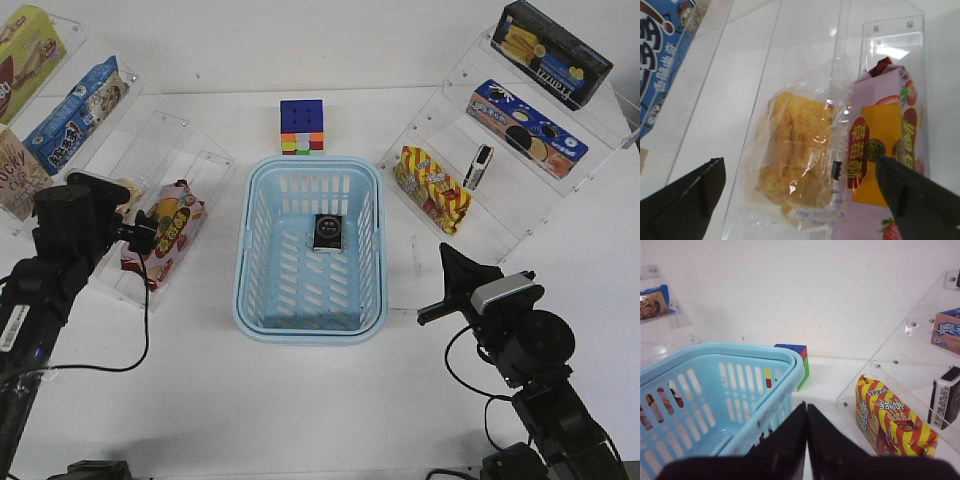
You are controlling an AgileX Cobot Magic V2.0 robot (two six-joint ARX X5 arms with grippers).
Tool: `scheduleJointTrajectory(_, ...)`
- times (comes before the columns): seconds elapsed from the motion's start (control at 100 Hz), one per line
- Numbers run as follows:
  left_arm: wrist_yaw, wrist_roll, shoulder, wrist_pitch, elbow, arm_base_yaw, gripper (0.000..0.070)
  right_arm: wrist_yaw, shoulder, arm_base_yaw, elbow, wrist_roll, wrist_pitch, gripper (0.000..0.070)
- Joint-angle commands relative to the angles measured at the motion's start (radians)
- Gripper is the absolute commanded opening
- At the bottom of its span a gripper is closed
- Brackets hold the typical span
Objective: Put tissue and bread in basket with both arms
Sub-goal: 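Reach the left gripper to the shelf and grasp the wrapped bread, then carry the bread over the basket and drop it inside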
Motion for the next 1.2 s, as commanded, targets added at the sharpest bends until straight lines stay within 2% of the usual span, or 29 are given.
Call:
scheduleJointTrajectory(0.0,-0.013,0.051,0.046,0.006,0.026,0.000,0.0570,-0.001,0.002,0.005,0.007,0.003,0.013,0.0000)
scheduleJointTrajectory(0.16,-0.072,0.052,0.125,0.036,0.030,0.001,0.0567,-0.001,0.002,0.005,0.007,0.003,0.013,0.0000)
scheduleJointTrajectory(0.21,-0.092,0.052,0.137,0.044,0.030,0.001,0.0543,0.000,0.002,0.005,0.007,0.003,0.013,0.0000)
scheduleJointTrajectory(0.26,-0.097,0.051,0.143,0.053,0.030,0.001,0.0456,0.000,0.002,0.005,0.007,0.003,0.013,0.0000)
scheduleJointTrajectory(0.37,-0.097,0.051,0.140,0.073,0.031,0.001,0.0139,0.000,0.002,0.005,0.007,0.003,0.014,0.0000)
scheduleJointTrajectory(0.42,-0.097,0.051,0.137,0.080,0.031,0.000,0.0077,-0.001,0.002,0.005,0.007,0.003,0.014,0.0000)
scheduleJointTrajectory(0.66,-0.097,0.043,0.088,0.056,0.078,-0.012,0.0077,0.000,0.002,0.005,0.007,0.003,0.014,0.0000)
scheduleJointTrajectory(0.78,-0.076,-0.010,0.031,0.023,0.159,-0.060,0.0077,0.000,0.002,0.005,0.007,0.004,0.014,0.0000)
scheduleJointTrajectory(0.83,-0.019,-0.055,0.005,0.002,0.195,-0.086,0.0077,0.000,0.002,0.005,0.007,0.004,0.014,0.0000)
scheduleJointTrajectory(0.88,0.089,-0.097,-0.018,-0.011,0.222,-0.113,0.0077,-0.001,0.002,0.005,0.007,0.005,0.014,0.0000)
scheduleJointTrajectory(1.03,0.547,-0.257,-0.052,-0.005,0.233,-0.189,0.0078,0.000,0.002,0.005,0.007,0.011,0.014,0.0000)
scheduleJointTrajectory(1.08,0.663,-0.308,-0.043,-0.008,0.233,-0.224,0.0081,0.000,0.002,0.005,0.007,0.011,0.014,0.0000)
scheduleJointTrajectory(1.13,0.712,-0.342,-0.024,-0.014,0.233,-0.269,0.0081,0.000,0.002,0.005,0.007,0.014,0.014,0.0000)
scheduleJointTrajectory(1.19,0.704,-0.346,0.003,-0.031,0.233,-0.330,0.0082,0.000,0.002,0.005,0.007,0.020,0.013,0.0000)
